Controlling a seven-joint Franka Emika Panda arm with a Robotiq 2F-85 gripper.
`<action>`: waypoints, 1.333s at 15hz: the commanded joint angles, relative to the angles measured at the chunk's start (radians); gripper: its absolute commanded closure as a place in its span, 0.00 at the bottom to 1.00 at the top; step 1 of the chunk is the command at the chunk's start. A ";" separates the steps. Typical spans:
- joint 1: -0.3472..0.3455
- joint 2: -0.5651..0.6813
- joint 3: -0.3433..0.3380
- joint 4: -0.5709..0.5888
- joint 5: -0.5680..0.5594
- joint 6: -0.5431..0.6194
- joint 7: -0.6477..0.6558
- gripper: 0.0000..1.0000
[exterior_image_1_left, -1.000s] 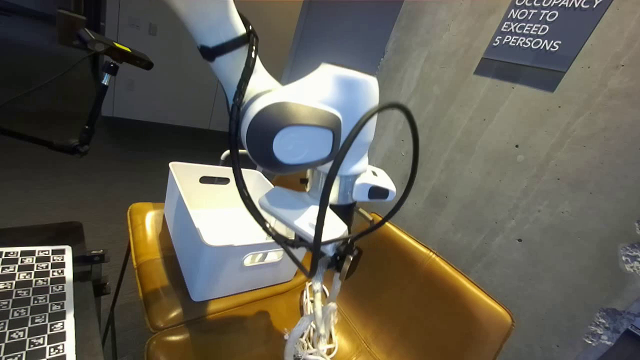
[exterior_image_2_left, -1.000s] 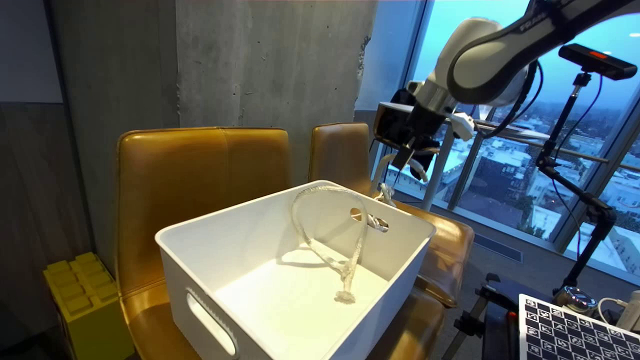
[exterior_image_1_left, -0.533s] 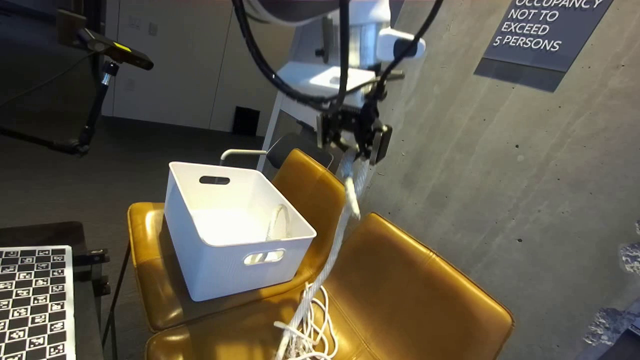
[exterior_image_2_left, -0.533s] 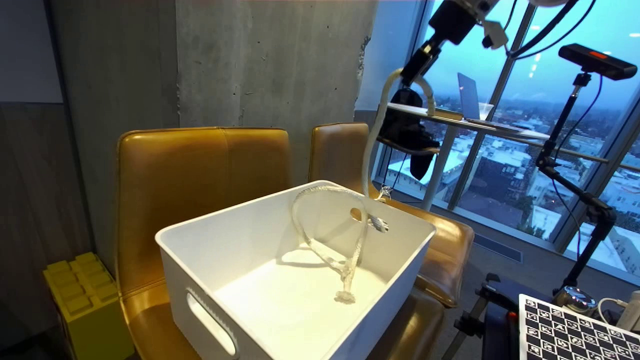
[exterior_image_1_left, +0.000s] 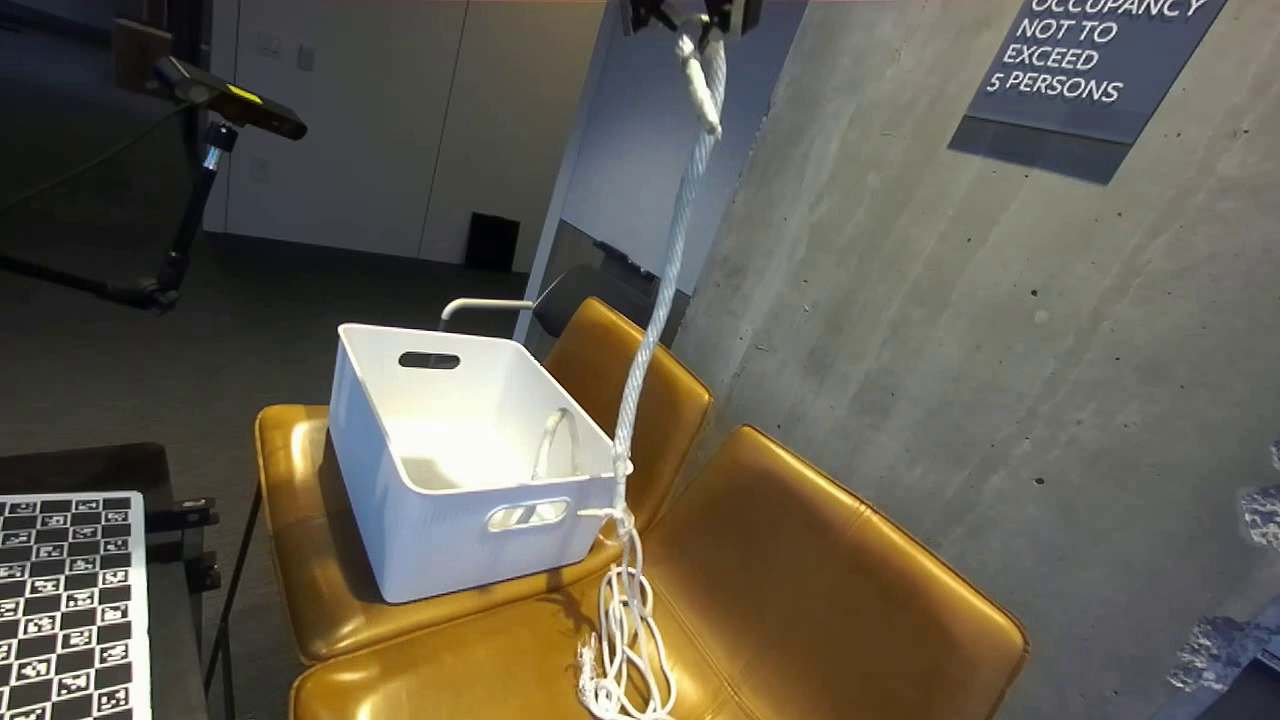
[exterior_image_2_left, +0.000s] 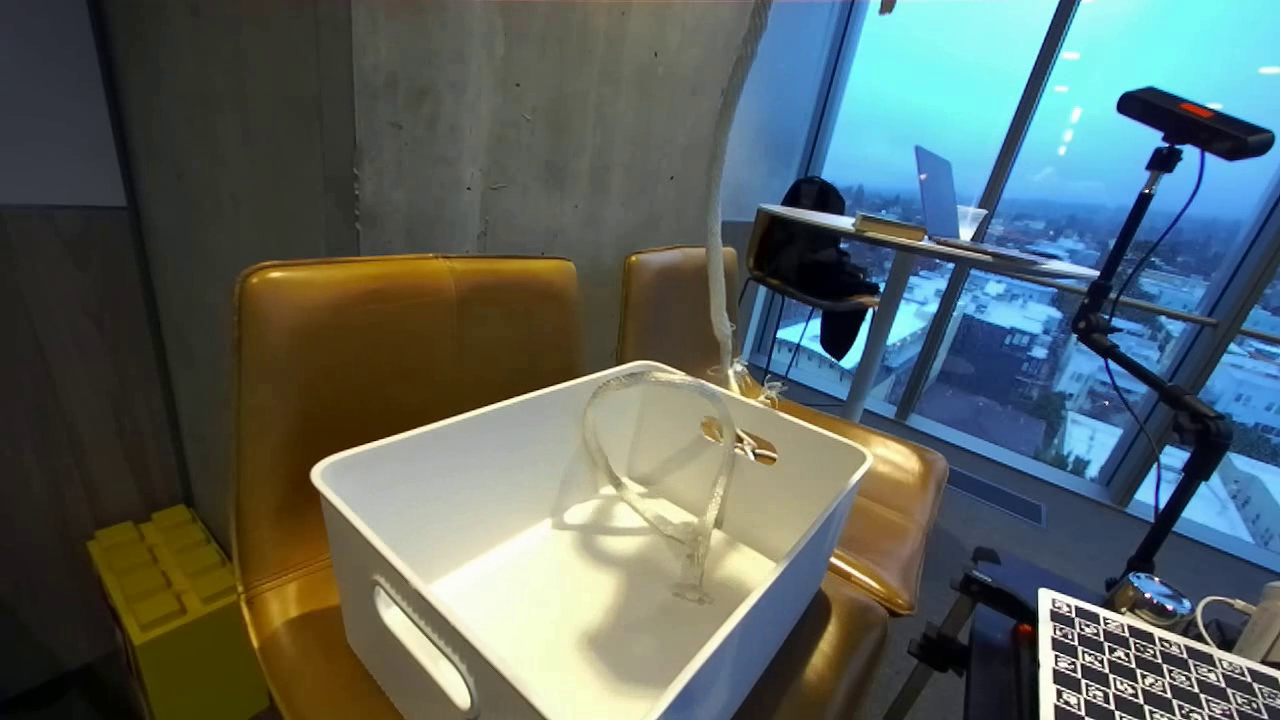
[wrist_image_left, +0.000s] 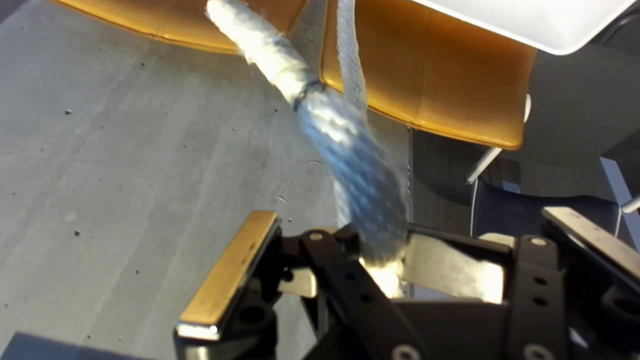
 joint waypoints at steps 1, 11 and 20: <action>0.066 0.058 0.034 0.155 -0.057 -0.073 0.084 1.00; 0.112 0.111 0.047 0.118 -0.063 -0.043 0.092 1.00; 0.062 0.060 -0.013 0.197 -0.031 -0.109 0.063 1.00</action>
